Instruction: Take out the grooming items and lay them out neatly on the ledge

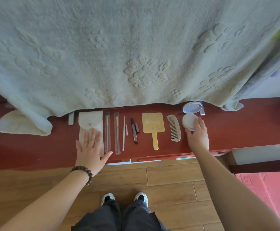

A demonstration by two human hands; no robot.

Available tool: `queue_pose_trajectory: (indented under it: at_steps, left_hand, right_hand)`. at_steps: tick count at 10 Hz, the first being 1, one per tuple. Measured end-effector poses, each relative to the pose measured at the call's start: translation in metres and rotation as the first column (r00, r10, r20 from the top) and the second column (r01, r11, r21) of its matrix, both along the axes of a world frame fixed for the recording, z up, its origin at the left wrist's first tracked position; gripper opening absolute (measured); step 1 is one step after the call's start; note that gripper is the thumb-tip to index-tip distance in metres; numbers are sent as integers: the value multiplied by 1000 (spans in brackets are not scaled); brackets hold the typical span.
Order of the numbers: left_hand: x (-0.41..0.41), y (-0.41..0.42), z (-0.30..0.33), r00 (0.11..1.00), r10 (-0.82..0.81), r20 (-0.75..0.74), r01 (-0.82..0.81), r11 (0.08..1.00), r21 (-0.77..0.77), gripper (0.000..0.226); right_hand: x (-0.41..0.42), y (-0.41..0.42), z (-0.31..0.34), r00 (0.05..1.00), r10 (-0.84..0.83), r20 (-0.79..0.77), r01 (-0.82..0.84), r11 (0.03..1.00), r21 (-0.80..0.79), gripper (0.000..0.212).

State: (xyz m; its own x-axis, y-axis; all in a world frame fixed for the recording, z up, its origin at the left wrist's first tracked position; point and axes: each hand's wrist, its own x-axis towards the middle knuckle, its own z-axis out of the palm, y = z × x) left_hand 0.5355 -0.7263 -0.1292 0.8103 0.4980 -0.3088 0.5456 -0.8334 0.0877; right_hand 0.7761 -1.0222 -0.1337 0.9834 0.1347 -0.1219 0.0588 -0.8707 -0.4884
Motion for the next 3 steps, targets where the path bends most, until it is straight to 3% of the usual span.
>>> queue_pose_trajectory:
  at_steps: [1, 3]
  left_hand:
    - [0, 1, 1, 1000, -4, -23, 4, 1000, -5, 89]
    - [2, -2, 9, 999, 1, -41, -1, 1000, -16, 87]
  right_hand:
    - [-10, 3, 1, 999, 49, 19, -49, 998, -33, 70]
    - [-49, 21, 3, 985, 161, 68, -159, 987, -25, 64]
